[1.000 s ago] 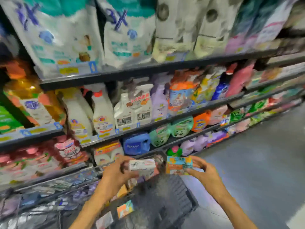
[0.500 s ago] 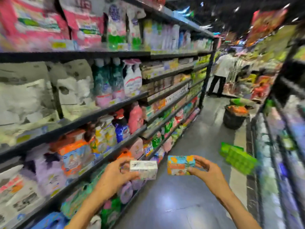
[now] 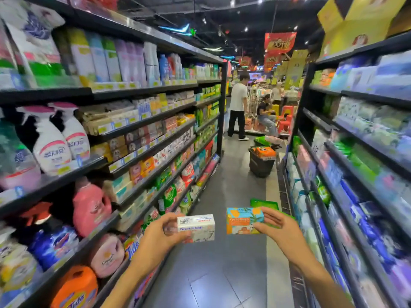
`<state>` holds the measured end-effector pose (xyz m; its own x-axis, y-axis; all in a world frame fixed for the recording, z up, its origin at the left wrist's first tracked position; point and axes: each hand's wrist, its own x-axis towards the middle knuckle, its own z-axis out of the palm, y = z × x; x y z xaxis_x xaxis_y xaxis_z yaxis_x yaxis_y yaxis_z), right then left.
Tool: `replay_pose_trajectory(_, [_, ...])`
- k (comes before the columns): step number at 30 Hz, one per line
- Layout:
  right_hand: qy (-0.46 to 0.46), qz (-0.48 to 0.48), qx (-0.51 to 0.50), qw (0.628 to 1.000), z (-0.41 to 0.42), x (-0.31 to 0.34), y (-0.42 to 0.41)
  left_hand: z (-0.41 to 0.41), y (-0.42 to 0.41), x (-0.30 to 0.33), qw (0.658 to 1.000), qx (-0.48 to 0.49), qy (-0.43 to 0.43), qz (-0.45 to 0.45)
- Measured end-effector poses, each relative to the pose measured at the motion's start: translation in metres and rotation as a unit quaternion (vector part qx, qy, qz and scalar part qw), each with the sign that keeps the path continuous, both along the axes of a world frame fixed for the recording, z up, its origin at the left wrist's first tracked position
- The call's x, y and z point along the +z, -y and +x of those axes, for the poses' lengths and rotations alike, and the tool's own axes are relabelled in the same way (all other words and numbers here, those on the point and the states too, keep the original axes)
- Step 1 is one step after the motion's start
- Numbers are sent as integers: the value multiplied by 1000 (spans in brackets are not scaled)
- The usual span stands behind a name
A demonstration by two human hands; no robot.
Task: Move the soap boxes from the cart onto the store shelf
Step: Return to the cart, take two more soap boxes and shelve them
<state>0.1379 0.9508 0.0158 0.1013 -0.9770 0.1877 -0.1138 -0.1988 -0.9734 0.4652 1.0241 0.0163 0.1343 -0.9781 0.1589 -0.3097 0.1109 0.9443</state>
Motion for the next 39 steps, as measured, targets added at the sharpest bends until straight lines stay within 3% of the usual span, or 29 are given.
replay_pose_trajectory(11, [56, 4, -41, 998, -34, 10, 266, -31, 291, 23, 997, -52, 13, -60])
replay_pose_trajectory(20, [90, 4, 2, 996, -50, 21, 475, -47, 500, 37, 995, -50, 44, -71])
replay_pose_trajectory(30, [42, -7, 114, 993, -8, 30, 729, -34, 672, 40, 993, 91, 45, -61])
replay_pose_trajectory(39, [-12, -1, 284, 959, 124, 34, 887, 47, 745, 38, 961, 267, 58, -38])
